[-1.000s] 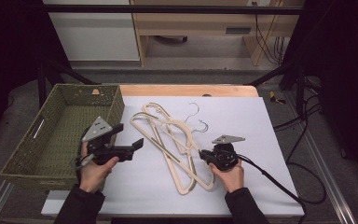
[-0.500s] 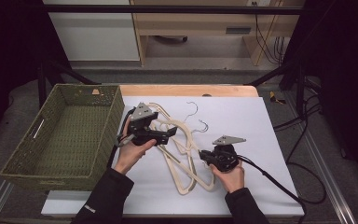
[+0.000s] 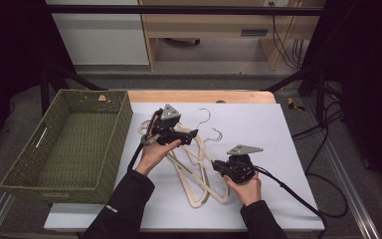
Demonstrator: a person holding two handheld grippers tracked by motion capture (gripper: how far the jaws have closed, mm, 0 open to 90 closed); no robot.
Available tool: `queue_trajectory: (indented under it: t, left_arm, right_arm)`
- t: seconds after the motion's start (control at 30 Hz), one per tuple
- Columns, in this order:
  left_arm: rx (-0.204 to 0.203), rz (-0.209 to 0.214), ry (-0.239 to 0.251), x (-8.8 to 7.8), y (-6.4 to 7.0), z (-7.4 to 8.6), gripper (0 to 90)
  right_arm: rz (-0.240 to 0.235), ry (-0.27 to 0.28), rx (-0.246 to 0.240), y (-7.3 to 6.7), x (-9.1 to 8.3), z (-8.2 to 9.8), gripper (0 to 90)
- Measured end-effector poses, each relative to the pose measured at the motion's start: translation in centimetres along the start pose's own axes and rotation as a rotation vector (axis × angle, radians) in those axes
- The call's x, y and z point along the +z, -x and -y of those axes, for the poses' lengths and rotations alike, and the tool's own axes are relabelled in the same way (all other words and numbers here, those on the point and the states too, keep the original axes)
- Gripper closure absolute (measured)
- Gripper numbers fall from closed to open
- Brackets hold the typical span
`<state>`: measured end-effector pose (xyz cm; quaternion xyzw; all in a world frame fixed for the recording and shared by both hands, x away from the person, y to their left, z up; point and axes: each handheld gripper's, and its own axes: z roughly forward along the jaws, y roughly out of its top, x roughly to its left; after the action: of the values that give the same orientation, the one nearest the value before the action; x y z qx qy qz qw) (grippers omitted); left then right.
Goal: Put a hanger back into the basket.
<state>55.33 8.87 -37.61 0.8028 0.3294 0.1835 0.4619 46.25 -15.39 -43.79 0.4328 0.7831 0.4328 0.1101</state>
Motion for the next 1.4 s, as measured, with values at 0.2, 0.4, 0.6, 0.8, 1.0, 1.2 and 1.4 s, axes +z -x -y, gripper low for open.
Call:
queue_trajectory:
  t: [0.2, 0.4, 0.6, 0.8, 1.0, 1.2, 1.4]
  left_arm:
    - [-0.006, -0.011, -0.028, 2.0, -0.2, 0.0, 28.8]
    - [0.007, -0.012, -0.049, 3.5, -0.1, 0.0, 39.9]
    - [-0.016, 0.008, -0.065, 4.2, -0.1, 0.1, 60.1]
    - [-0.050, 0.029, -0.080, 4.7, -0.3, 0.3, 77.7]
    - [-0.068, 0.038, -0.083, 4.7, -0.1, 0.3, 82.5]
    - [-0.055, 0.018, -0.094, 4.1, 0.3, 0.1, 83.0]
    - [-0.044, 0.004, -0.088, 3.0, 0.8, 0.0, 83.2]
  right_arm:
    - [-0.005, 0.004, -0.003, 0.0, -0.1, 0.0, 82.3]
    - [-0.013, 0.008, -0.006, 0.0, -0.2, 0.0, 82.4]
    - [-0.014, 0.004, -0.004, -0.1, -0.3, 0.0, 82.4]
    - [-0.017, 0.007, -0.007, -0.2, -0.3, 0.0, 82.5]
    - [-0.017, 0.009, -0.023, -0.1, -0.3, 0.0, 82.5]
    - [-0.024, 0.008, -0.018, -0.3, -0.5, 0.0, 82.5]
    - [-0.043, 0.011, -0.018, -0.5, -0.9, 0.0, 82.6]
